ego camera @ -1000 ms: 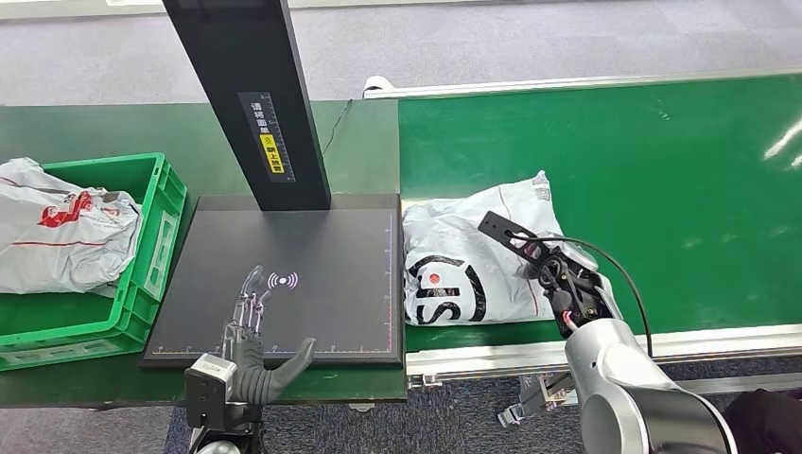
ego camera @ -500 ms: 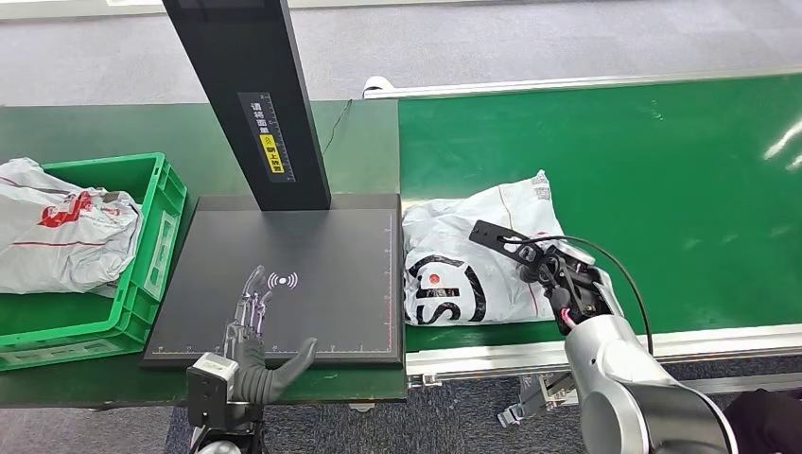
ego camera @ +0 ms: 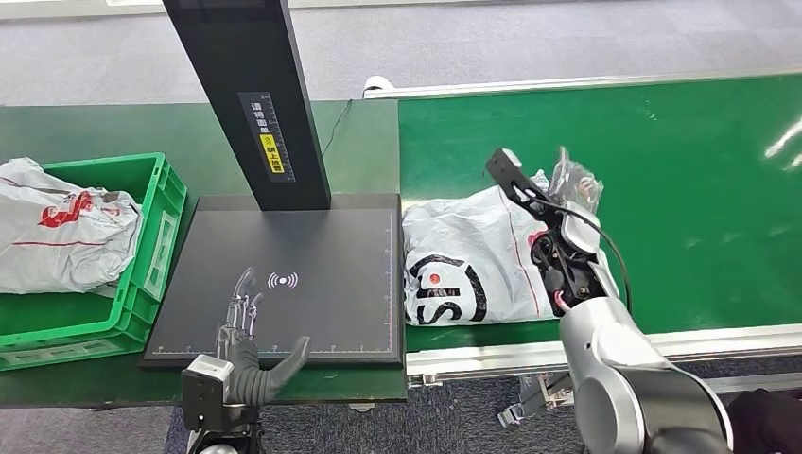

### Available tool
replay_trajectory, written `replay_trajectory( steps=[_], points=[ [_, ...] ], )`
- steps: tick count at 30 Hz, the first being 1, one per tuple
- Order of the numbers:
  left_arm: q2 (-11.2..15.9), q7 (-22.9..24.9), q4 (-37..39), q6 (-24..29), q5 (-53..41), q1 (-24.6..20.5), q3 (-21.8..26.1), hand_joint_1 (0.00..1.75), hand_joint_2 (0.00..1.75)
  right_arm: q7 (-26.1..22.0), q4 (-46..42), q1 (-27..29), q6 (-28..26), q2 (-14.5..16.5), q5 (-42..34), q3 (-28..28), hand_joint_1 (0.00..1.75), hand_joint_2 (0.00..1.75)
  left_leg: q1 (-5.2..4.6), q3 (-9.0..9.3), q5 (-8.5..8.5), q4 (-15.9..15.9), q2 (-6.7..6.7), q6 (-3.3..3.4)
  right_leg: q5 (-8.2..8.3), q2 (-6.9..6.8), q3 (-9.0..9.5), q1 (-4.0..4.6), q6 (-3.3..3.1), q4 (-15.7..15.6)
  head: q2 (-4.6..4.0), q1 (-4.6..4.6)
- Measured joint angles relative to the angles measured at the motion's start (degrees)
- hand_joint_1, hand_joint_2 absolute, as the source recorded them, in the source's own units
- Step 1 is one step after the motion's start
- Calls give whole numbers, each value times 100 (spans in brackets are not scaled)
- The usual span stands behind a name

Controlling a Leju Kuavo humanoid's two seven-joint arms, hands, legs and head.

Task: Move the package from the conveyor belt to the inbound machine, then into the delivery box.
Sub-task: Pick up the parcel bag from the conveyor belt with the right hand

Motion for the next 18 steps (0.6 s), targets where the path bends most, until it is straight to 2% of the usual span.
replay_trajectory(
  steps=[5, 18],
  points=[
    [15, -42, 2, 21, -7, -12, -60, 0, 175, -263, -5, -95, -132, 77, 15, -7, 0, 175, 0, 1, 0, 0, -1, 0, 0, 0, 0, 0, 0, -1, 0, -1],
    [36, -59, 7, 33, -7, -17, -81, 0, 175, -295, -5, -94, -183, 191, 15, -7, 0, 175, 0, 1, 0, 0, -2, 0, 0, 0, 0, 0, 0, -1, 0, -1]
  ],
)
